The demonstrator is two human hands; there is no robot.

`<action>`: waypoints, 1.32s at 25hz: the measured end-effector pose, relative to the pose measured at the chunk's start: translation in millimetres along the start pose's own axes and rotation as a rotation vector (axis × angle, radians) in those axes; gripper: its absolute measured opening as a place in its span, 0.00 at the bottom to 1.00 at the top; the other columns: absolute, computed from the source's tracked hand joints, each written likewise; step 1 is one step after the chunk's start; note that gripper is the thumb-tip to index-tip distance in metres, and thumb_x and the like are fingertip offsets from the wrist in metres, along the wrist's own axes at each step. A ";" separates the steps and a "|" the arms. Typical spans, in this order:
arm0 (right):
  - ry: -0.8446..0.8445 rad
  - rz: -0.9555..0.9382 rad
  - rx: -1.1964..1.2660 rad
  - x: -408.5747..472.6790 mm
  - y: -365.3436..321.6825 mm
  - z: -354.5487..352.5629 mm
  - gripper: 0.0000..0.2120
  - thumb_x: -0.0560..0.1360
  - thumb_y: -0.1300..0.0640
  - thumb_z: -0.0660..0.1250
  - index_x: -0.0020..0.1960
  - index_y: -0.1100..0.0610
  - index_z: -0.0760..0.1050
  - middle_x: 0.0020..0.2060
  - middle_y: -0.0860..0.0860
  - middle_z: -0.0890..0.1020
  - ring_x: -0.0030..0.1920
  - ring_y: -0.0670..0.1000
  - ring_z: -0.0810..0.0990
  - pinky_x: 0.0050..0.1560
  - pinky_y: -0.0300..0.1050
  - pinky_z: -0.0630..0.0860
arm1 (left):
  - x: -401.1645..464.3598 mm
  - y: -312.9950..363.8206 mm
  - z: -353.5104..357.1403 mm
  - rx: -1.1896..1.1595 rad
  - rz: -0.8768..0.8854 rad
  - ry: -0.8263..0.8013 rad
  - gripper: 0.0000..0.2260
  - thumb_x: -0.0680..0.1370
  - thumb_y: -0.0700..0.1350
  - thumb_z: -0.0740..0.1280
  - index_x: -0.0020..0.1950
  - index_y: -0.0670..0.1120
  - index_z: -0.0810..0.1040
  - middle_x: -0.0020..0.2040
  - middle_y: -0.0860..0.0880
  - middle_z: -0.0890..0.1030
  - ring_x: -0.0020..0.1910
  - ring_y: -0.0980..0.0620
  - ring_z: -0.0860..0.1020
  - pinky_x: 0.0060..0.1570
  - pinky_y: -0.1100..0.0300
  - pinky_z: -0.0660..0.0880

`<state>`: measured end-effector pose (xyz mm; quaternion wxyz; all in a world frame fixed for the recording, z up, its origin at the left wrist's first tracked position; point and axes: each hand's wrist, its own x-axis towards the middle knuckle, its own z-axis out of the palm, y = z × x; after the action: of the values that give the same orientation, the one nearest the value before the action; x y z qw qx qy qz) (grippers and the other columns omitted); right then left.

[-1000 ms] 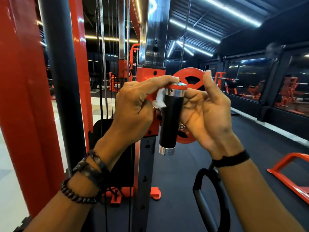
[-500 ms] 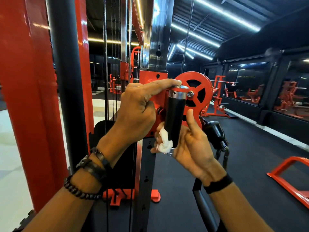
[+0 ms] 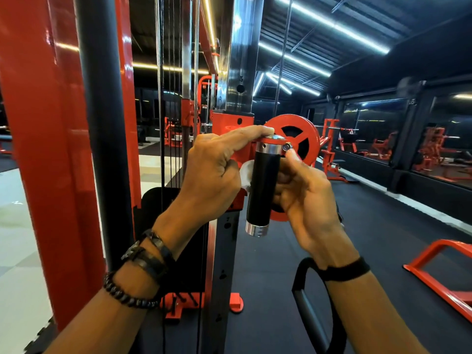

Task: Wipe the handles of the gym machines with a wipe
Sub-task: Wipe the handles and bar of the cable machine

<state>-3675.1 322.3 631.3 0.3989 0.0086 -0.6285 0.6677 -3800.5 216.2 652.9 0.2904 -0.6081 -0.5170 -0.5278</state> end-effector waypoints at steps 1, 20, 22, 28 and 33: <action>0.043 -0.059 -0.073 -4.6 0.8 4.2 0.17 0.82 0.52 0.57 0.56 0.59 0.81 0.49 0.57 0.86 0.50 0.57 0.84 0.54 0.53 0.81 | -0.5 0.8 0.2 0.003 -0.005 0.009 0.29 0.69 0.30 0.56 0.67 0.47 0.79 0.62 0.52 0.82 0.61 0.57 0.80 0.62 0.47 0.77; 0.317 -0.943 -0.837 -31.6 43.6 4.9 0.14 0.71 0.66 0.77 0.54 0.62 0.79 0.47 0.57 0.78 0.52 0.44 0.76 0.54 0.34 0.75 | 25.3 -15.9 -12.1 -0.101 0.024 -0.127 0.29 0.67 0.27 0.55 0.62 0.42 0.82 0.58 0.47 0.84 0.59 0.58 0.81 0.61 0.56 0.78; 0.337 -1.019 -0.916 -9.3 11.6 12.5 0.14 0.71 0.65 0.77 0.56 0.65 0.80 0.48 0.58 0.77 0.52 0.46 0.75 0.55 0.33 0.73 | 25.7 -22.6 -11.0 -0.093 0.023 -0.199 0.31 0.67 0.27 0.55 0.65 0.42 0.80 0.61 0.47 0.82 0.63 0.55 0.79 0.64 0.50 0.76; 0.000 -0.963 -1.294 -43.1 49.0 5.1 0.06 0.74 0.68 0.72 0.51 0.68 0.82 0.44 0.59 0.78 0.43 0.54 0.75 0.41 0.48 0.74 | 15.9 -27.6 -14.2 -0.237 -0.070 -0.275 0.21 0.76 0.37 0.62 0.69 0.46 0.77 0.66 0.53 0.79 0.69 0.57 0.73 0.70 0.56 0.68; 0.127 -1.073 -1.395 -4.8 -7.3 21.7 0.05 0.76 0.65 0.71 0.49 0.67 0.81 0.45 0.60 0.78 0.45 0.55 0.73 0.46 0.46 0.73 | 15.9 -31.8 -14.6 -0.297 -0.038 -0.296 0.17 0.81 0.46 0.58 0.68 0.48 0.77 0.66 0.53 0.79 0.69 0.54 0.73 0.69 0.58 0.67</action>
<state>-3678.5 300.6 639.5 0.6072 0.0199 -0.7807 -0.1463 -3836.7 217.6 665.7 0.1082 -0.7053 -0.4819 -0.5086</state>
